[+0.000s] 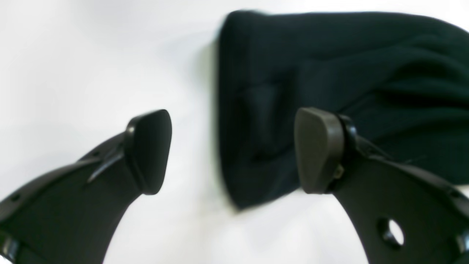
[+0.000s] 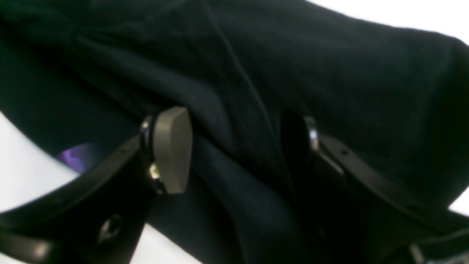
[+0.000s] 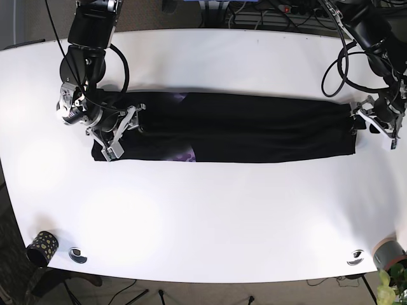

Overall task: Fold the T-shirt properly
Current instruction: 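Fold the strip edge over again with both grippers, narrowing the shirt, then grasp the strip's end with the left gripper and fold it toward the right gripper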

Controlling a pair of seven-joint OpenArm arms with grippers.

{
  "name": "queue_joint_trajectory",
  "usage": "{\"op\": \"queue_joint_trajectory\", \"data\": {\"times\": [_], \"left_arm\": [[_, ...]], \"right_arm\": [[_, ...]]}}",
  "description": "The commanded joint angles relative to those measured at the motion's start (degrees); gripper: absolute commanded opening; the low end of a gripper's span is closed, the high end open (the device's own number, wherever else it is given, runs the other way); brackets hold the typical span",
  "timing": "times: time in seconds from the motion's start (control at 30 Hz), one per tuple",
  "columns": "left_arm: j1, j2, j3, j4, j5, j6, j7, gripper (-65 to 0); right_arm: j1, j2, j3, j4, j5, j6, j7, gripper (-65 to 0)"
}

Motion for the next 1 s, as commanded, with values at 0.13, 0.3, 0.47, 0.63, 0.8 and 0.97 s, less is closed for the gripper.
{"op": "queue_joint_trajectory", "data": {"times": [0.13, 0.3, 0.47, 0.63, 0.8, 0.97], "left_arm": [[-1.0, -1.1, -0.3, -7.1, -0.6, -0.1, -1.1, -15.8], [-1.4, -1.1, -0.2, -10.6, -0.6, -0.1, -1.3, -15.8], [-1.9, -1.0, 2.1, -11.2, -0.6, -0.1, -1.2, -16.8], [-2.3, -1.0, 4.7, -11.2, -0.6, -0.1, -1.3, -36.8], [-1.9, -1.0, 5.2, -9.3, -0.6, -0.1, -4.5, -58.1], [0.1, 1.1, 7.6, 0.7, -0.1, -0.1, -4.7, -58.6]], "right_arm": [[1.2, 0.6, 0.3, 1.3, 0.9, 0.1, 1.0, -29.3], [1.2, 0.6, 0.3, 1.3, 0.9, 0.1, 0.9, -29.3], [1.2, 0.6, 0.3, 1.3, 0.9, 0.1, 0.9, -29.3], [1.2, 0.6, 0.3, 1.3, 1.0, 0.1, 0.9, -29.3], [1.2, 0.5, 0.4, 1.3, 1.0, 0.1, 0.9, -29.3], [1.2, 0.5, 0.4, 1.3, 1.0, 0.1, 0.9, -29.3]]}}
